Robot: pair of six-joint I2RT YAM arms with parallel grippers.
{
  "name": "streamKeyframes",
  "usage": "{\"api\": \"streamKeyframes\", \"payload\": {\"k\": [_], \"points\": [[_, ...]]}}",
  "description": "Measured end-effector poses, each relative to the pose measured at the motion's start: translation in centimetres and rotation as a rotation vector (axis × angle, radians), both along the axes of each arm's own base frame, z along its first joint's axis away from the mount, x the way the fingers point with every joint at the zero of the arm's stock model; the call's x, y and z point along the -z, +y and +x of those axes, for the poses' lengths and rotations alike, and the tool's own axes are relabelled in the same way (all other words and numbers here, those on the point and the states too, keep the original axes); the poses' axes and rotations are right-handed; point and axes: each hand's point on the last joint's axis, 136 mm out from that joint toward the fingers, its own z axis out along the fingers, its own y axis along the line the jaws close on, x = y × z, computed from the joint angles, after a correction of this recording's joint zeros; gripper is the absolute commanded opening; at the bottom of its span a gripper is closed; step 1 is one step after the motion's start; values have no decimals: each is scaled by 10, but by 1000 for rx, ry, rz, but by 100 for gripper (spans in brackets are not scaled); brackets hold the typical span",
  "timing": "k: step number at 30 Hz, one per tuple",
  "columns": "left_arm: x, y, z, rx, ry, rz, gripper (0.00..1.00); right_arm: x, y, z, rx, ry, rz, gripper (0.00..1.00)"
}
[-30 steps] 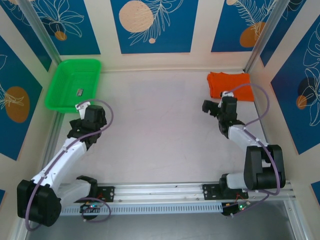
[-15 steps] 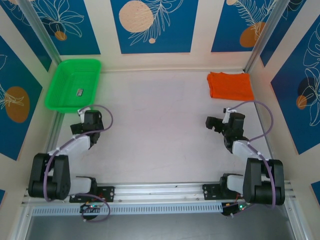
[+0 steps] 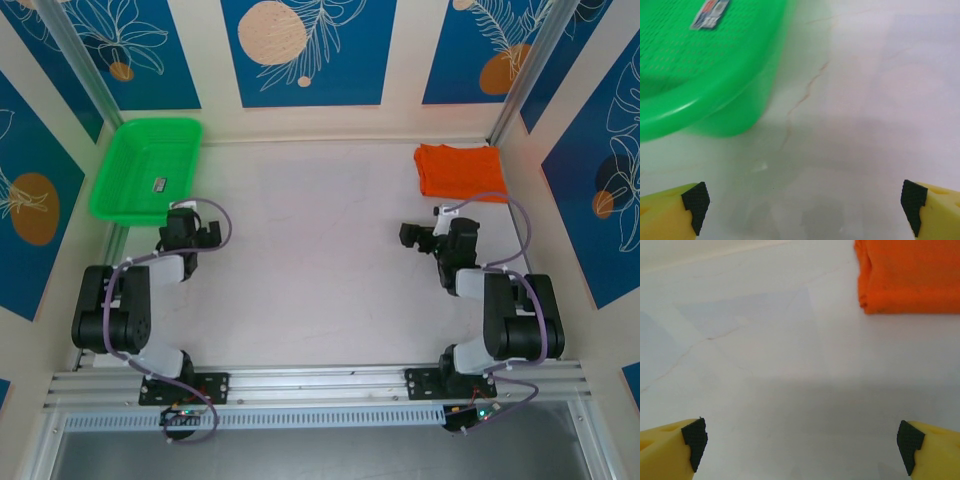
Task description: Fold and stack the t-shirts
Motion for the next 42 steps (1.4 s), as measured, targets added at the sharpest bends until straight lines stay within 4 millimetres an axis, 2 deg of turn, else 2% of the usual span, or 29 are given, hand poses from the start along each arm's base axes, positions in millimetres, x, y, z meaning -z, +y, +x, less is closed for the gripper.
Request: {"api": "streamKeyframes", "payload": {"k": [4, 7, 10, 13, 15, 18, 25, 42], "points": [[0, -19, -9, 118, -69, -17, 100, 7, 11, -23, -38, -74, -21, 99], [10, -27, -24, 165, -102, -18, 100, 18, 13, -37, -55, -81, -25, 99], [17, -32, -30, 189, -102, -9, 100, 13, 11, -30, -48, -112, -24, 99], [10, -35, -24, 204, -133, -2, 100, 2, 2, -14, -8, -124, -22, 99], [5, -36, -20, 210, -152, 3, 100, -11, -3, 4, 24, -130, -34, 99], [0, -36, -17, 210, -167, 4, 100, -25, 0, 19, 37, -156, -47, 99], [0, -37, -17, 213, -169, 2, 100, -11, 0, 15, 42, -96, -53, 99], [-4, -37, -16, 215, -186, 7, 100, -8, -3, 14, 53, -81, -67, 99]]}}
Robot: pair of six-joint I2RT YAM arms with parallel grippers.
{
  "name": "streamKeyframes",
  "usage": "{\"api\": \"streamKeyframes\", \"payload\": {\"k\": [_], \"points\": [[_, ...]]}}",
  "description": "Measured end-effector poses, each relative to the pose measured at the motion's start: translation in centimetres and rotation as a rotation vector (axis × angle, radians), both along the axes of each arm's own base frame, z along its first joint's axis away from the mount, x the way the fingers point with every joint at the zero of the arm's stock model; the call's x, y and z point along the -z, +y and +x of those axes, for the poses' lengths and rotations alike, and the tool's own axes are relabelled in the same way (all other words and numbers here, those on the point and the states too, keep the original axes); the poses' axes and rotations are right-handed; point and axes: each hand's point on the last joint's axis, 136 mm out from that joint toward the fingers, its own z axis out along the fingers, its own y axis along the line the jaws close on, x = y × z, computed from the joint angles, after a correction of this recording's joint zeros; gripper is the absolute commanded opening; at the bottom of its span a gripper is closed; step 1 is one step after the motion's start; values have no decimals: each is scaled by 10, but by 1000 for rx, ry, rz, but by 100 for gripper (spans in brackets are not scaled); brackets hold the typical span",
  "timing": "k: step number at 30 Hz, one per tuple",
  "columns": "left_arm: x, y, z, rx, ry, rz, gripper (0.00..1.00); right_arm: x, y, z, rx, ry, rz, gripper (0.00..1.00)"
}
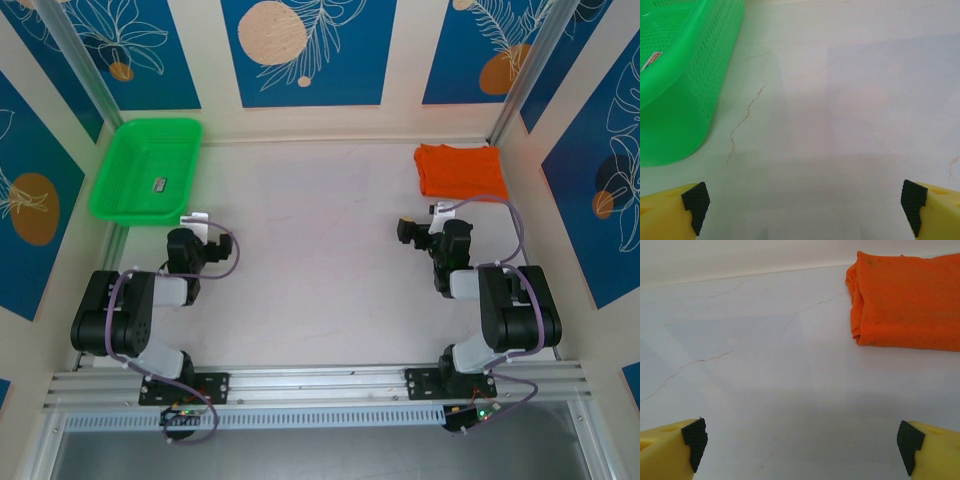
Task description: Fold and stack the t-shirts
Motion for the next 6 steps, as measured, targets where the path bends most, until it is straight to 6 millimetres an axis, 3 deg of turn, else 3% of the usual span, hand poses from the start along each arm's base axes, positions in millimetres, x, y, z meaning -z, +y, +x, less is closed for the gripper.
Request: {"api": "streamKeyframes", "payload": {"k": [6], "points": [[0, 0, 0, 0, -2, 0, 100, 1, 0, 0, -2, 3, 1, 99]]}}
